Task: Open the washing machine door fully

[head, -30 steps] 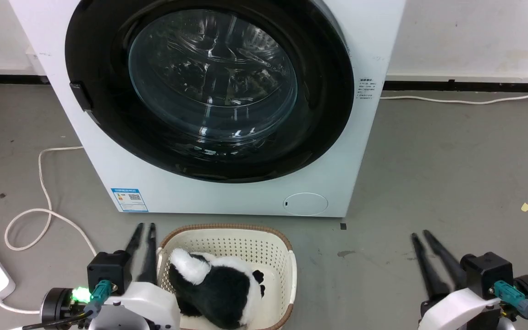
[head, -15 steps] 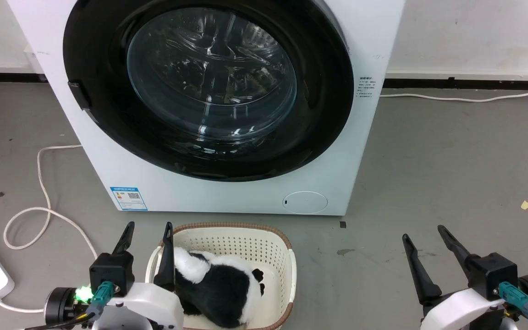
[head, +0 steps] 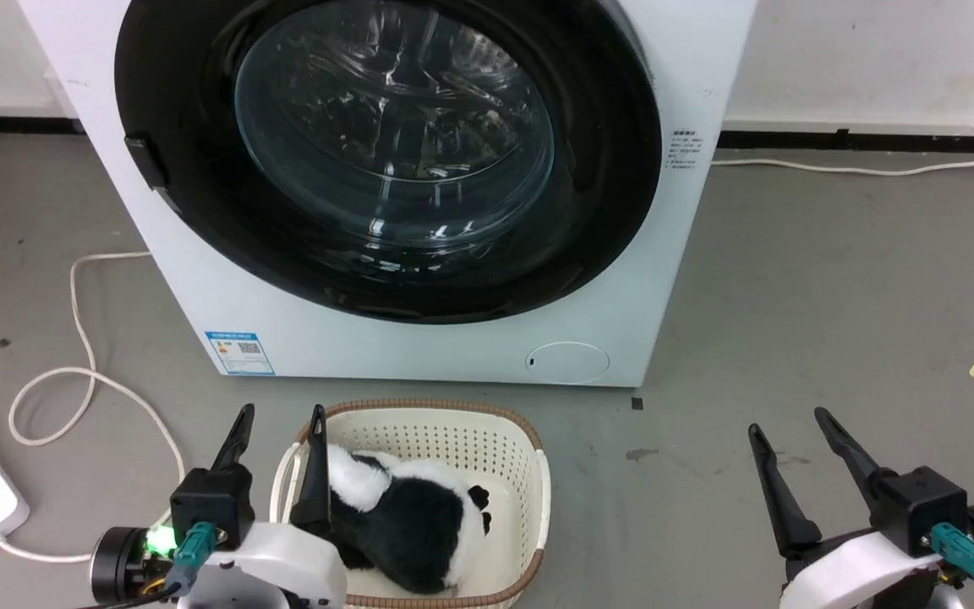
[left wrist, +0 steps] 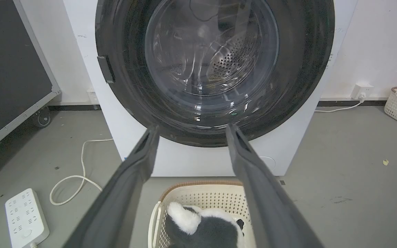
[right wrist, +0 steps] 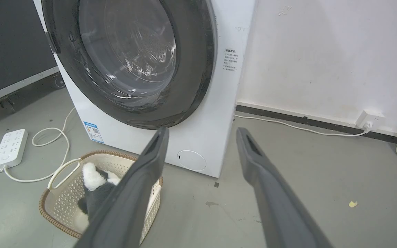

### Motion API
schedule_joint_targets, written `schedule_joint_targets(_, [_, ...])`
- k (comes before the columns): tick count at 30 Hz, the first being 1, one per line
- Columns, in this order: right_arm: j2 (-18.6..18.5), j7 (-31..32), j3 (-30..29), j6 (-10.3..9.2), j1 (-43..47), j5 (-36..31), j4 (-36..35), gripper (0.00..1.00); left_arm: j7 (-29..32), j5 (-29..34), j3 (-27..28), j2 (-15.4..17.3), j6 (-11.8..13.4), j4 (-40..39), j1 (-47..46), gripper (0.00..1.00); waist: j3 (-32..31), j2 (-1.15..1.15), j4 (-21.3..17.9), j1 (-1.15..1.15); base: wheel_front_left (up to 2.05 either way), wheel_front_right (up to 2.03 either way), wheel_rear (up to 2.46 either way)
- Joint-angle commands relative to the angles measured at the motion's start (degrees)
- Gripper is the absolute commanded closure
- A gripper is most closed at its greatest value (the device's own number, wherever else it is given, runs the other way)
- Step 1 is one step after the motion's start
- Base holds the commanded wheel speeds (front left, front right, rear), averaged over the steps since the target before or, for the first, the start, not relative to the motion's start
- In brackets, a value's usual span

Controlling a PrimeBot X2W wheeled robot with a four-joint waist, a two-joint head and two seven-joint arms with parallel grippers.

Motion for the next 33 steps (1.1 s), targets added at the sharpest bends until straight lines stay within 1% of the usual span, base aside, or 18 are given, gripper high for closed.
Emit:
schedule_joint_targets(1, [-0.4, -0.5, 0.0, -0.01, -0.4, 0.5, -0.3, 0.0, -0.6, -0.5, -0.3, 0.0, 0.4, 0.0, -0.5, 0.0, 0.3, 0.0, 0.2, -0.01, 0.0, 0.0, 0.0])
schedule_joint_targets(3, [-0.5, -0.8, 0.0, -0.02, -0.7, 1.0, -0.3, 0.0, -0.8, -0.6, -0.6, 0.0, 0.5, -0.1, -0.7, 0.0, 0.8, 0.0, 0.4, -0.01, 0.0, 0.0, 0.0])
schedule_joint_targets(4, [-0.7, -0.9, 0.0, -0.02, -1.0, 1.3, -0.2, 0.64, -0.9, -0.7, -0.7, 0.0, 0.6, -0.2, -0.9, 0.0, 1.1, 0.0, 0.5, -0.01, 0.0, 0.0, 0.0])
schedule_joint_targets(5, [-0.9, -1.0, 0.1, -0.02, -1.2, 1.6, -0.2, 1.0, -1.0, -0.8, -0.7, 0.0, 0.7, -0.3, -1.0, 0.0, 1.4, 0.0, 0.6, -0.01, 0.0, 0.0, 0.0])
schedule_joint_targets(13, [-3.1, -2.0, 0.4, -0.02, -4.4, 5.5, -0.2, 1.0, -2.0, -1.3, -1.2, 0.0, 1.3, -1.1, -2.2, 0.0, 3.9, 0.0, 1.5, -0.01, 0.0, 0.0, 0.0])
schedule_joint_targets(18, [-4.8, -1.3, 0.5, -0.02, -7.5, 11.1, -0.4, 1.0, -2.6, -1.8, -1.5, 0.0, 1.6, -1.5, -2.9, 0.0, 5.3, 0.0, 2.2, -0.01, 0.0, 0.0, 0.0])
schedule_joint_targets(25, [-6.5, 1.1, -1.5, -0.03, -12.7, 19.4, 0.4, 1.0, -3.4, -2.6, -2.4, 0.0, 2.4, -2.1, -3.7, 0.0, 7.2, 0.0, 3.4, -0.01, 0.0, 0.0, 0.0])
schedule_joint_targets(33, [-7.3, 5.4, -3.7, -0.03, -20.3, 26.5, 3.2, 1.0, -4.4, -3.4, -3.4, 0.0, 3.2, -2.7, -4.8, 0.0, 9.5, 0.0, 5.1, -0.01, 0.0, 0.0, 0.0])
